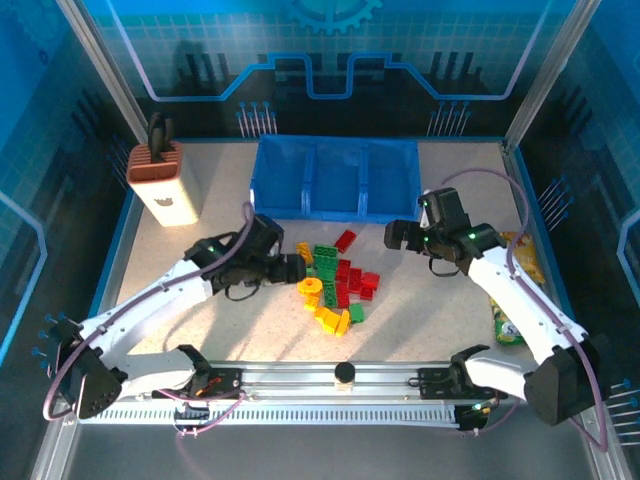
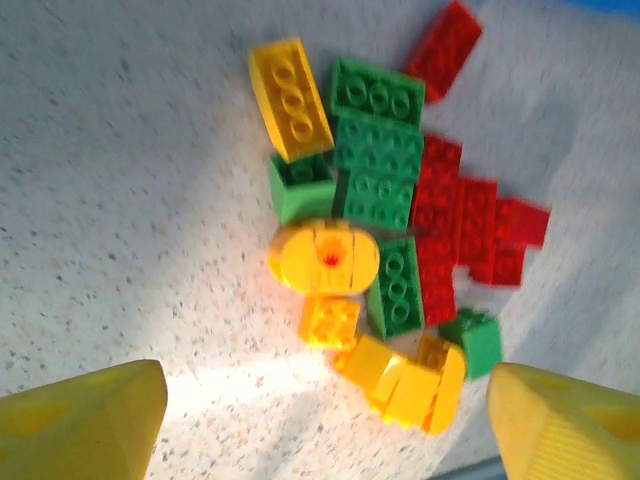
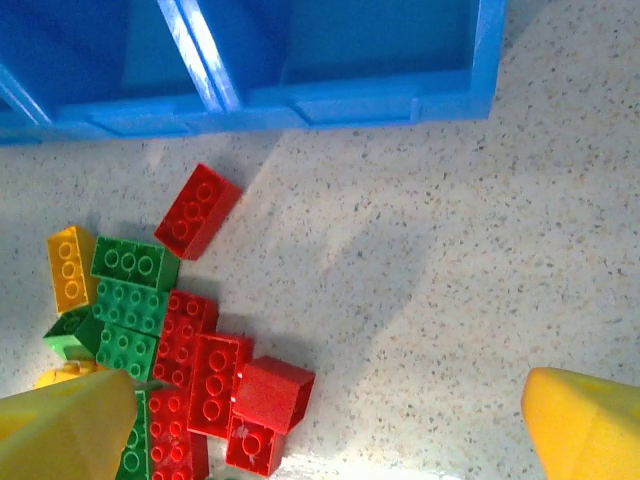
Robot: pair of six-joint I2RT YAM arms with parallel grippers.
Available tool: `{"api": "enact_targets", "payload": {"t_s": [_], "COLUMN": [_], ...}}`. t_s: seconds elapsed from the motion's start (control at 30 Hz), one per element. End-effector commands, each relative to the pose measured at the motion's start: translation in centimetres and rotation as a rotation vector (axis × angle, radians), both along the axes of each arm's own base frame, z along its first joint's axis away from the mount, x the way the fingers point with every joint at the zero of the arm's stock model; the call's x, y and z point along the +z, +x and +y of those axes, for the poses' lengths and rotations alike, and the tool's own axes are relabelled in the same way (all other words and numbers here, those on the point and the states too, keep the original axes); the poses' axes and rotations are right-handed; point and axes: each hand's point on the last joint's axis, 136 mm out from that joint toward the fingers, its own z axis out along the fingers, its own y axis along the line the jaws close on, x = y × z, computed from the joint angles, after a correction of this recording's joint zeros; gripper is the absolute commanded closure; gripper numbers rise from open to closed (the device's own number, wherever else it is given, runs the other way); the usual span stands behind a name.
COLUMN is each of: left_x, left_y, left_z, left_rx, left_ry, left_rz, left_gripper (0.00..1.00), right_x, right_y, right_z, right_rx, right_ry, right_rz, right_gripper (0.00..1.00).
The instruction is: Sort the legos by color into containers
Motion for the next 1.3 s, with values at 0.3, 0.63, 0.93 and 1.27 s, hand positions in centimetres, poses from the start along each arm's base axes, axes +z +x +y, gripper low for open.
{"api": "enact_targets", "payload": {"t_s": [0.3, 0.63, 0.93, 1.27], "left_x": [-8.1, -9.6, -11.8, -13.0], "left_y": [-4.2, -3.5, -4.0, -3.8], "left_z": [-4.8, -6.8, -7.0, -6.1], "left_rx": [-0.183, -0.116, -0.092, -0.038], "left_ry": [0.125, 0.036, 0.040, 0.088], "left_rz": [-0.008, -0.022, 0.035, 0.046], "left_gripper": [0.30, 0.36, 0.40, 0.45], "right_x": [-6.0, -7.1, -8.3, -10.4], "right_y": [-6.0, -9.0, -11.2, -11.7], "right_z": [1.6, 3.8, 5.1, 6.6], "right_rx": [0.101, 0.107, 0.139, 0.177], "right_ry": [0.023, 0.128, 0.096, 0.071], "right_rz": [0.141, 0.126, 0.121, 0.142], "right_gripper": [0.12, 0.30, 0.37, 0.38]}}
